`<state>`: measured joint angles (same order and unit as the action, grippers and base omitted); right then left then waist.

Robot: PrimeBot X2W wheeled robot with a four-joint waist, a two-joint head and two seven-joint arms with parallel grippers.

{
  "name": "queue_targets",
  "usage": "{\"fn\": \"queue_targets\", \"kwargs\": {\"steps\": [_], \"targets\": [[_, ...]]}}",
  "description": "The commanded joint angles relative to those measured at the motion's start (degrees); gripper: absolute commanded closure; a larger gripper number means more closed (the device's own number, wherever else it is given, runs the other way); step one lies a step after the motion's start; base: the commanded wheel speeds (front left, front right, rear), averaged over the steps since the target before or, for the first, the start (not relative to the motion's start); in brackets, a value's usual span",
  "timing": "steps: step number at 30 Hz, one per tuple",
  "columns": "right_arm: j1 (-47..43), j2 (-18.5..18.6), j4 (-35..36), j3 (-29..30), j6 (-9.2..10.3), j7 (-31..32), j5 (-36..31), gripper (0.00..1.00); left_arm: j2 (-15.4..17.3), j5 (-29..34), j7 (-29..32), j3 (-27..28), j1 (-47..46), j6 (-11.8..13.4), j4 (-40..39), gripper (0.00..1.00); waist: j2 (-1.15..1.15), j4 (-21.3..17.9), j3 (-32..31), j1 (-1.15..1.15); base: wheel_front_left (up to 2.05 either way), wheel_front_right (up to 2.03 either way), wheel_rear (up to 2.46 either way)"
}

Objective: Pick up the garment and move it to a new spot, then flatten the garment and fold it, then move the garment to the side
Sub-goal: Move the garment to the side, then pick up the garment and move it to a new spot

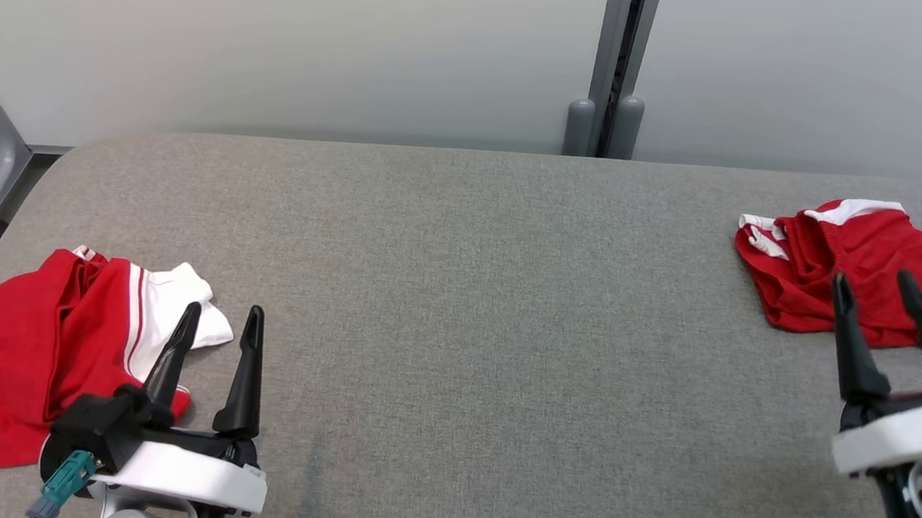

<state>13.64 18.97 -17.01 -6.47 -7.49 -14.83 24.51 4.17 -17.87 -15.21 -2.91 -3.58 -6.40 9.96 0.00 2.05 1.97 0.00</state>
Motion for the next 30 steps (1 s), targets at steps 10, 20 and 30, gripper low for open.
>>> {"fn": "queue_targets", "kwargs": {"steps": [10,20,30], "targets": [[-10.34,-5.81,7.02,4.25,-0.02,-0.34,-5.51,0.00,-0.23,1.86,-0.01,0.83,2.75,0.26,0.25,0.00,0.00,-0.38,-1.93,0.00,0.00,0.00,0.00],[-14.14,-9.35,10.37,5.64,-0.02,-0.35,-7.24,0.00,-0.74,4.07,0.00,2.63,4.53,0.08,-1.13,0.00,0.00,-1.74,-2.79,0.00,0.00,0.00,0.00],[-14.27,-10.59,9.47,4.91,-0.02,-0.35,-9.11,0.00,-1.04,6.45,-0.01,2.82,4.96,0.63,-0.47,0.00,0.00,-2.46,-2.78,0.00,0.00,0.00,0.00]]}}
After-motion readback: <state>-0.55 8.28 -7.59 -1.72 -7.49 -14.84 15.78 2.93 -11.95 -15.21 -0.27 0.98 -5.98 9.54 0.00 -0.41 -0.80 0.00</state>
